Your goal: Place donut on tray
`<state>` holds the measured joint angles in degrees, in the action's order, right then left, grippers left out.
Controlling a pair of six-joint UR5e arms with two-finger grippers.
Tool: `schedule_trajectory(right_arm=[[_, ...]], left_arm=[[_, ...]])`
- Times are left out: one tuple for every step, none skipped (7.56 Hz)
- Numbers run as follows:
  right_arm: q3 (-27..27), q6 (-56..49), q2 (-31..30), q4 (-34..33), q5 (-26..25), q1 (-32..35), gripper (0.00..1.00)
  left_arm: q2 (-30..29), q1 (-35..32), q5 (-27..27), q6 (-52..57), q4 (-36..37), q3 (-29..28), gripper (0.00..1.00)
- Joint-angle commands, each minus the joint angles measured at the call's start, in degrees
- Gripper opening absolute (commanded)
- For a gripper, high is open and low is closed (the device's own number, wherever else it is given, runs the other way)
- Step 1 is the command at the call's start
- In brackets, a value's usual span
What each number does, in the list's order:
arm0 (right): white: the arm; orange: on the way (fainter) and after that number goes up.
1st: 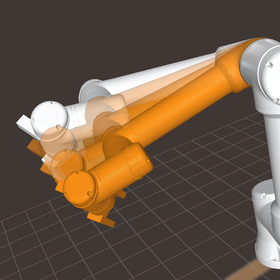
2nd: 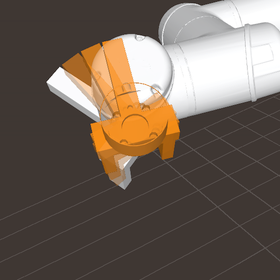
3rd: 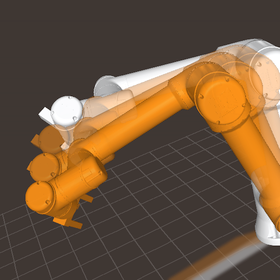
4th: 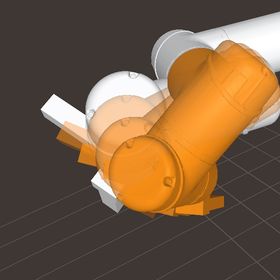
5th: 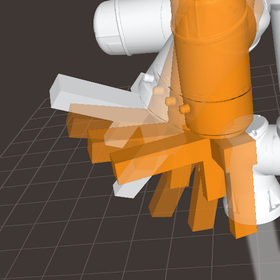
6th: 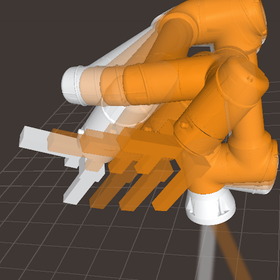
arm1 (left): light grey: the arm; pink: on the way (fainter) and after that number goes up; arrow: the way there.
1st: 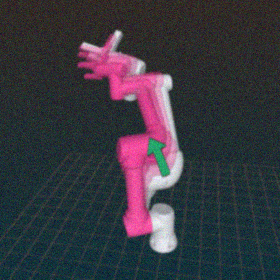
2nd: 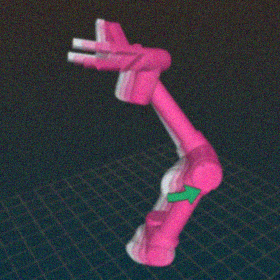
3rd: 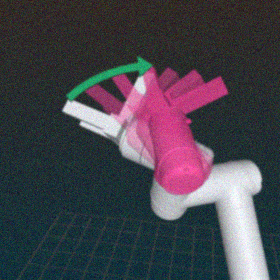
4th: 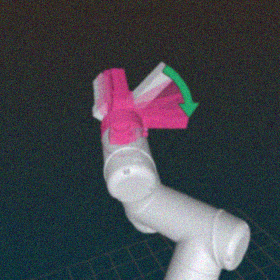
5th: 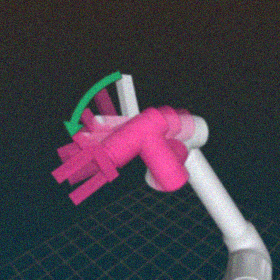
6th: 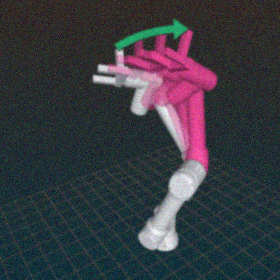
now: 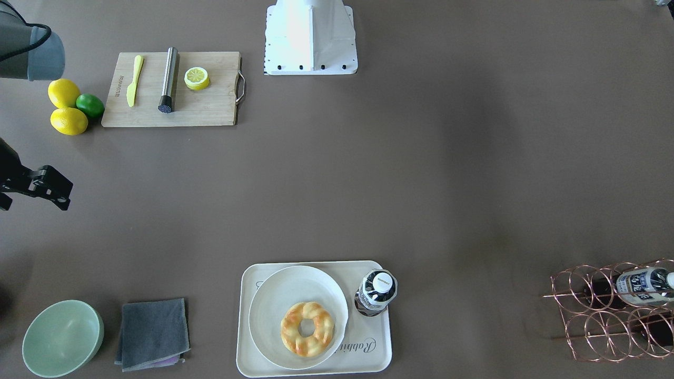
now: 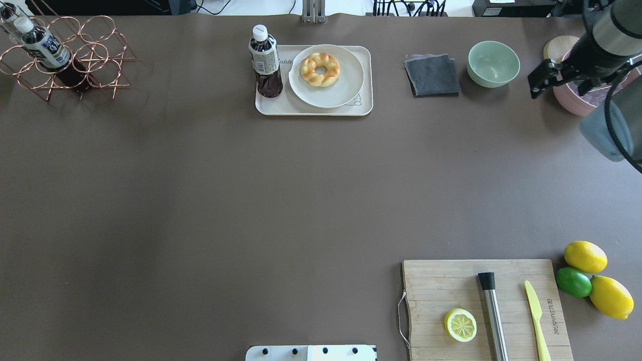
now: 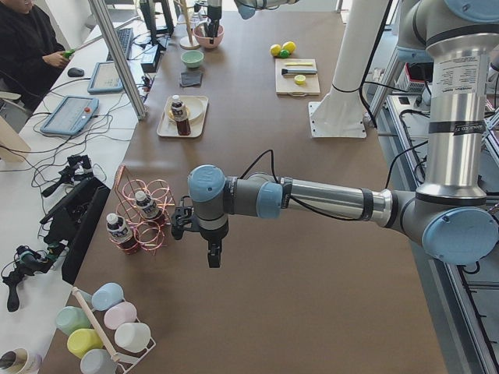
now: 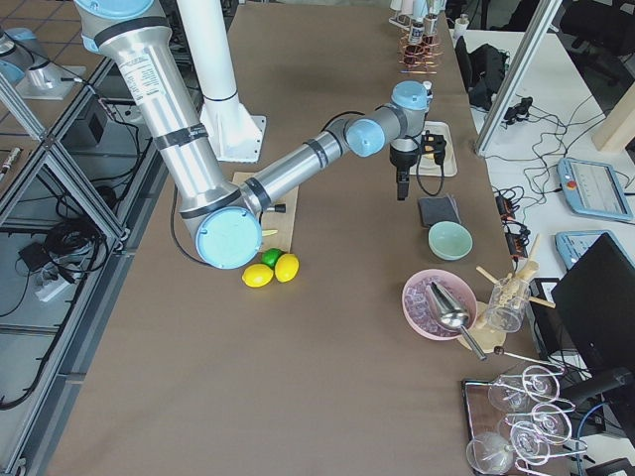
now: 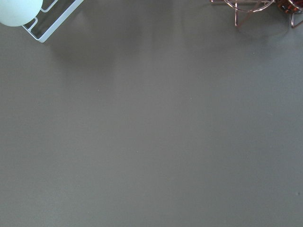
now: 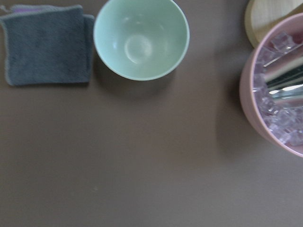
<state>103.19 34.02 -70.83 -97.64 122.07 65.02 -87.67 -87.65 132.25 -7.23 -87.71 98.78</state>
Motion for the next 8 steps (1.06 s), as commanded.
schedule_trajectory(right_arm=[[0.8,-21.8,-10.1,-3.5,-1.2,7.4,1.00],[-0.7,-30.2,-12.3,-3.5,-0.8,11.4,1.00],[-2.9,-33.9,-13.1,-3.5,0.2,14.2,1.00],[-5.3,-36.6,-14.3,-2.8,3.4,16.0,1.00],[-9.0,-38.7,-15.0,0.1,7.4,18.0,1.00],[-13.3,-40.9,-15.7,4.7,9.8,19.6,1.00],[-16.1,-41.4,-16.6,7.5,12.9,20.7,1.00],[-16.4,-41.3,-17.8,9.8,14.1,21.2,1.00]], left_arm=[[0.1,0.0,-0.1,0.0,0.0,-0.1,0.98],[0.0,0.0,-0.1,0.0,0.0,-0.2,0.98],[0.0,0.1,0.0,0.0,0.0,-0.2,0.98],[0.0,0.2,-0.1,0.1,0.0,-0.3,0.98],[0.0,0.3,-0.1,0.0,0.0,-0.3,0.98],[0.0,0.3,-0.1,0.1,0.0,-0.3,0.98],[0.0,0.3,-0.1,0.2,0.0,-0.4,0.98],[0.0,0.3,-0.1,0.3,0.0,-0.3,0.98]])
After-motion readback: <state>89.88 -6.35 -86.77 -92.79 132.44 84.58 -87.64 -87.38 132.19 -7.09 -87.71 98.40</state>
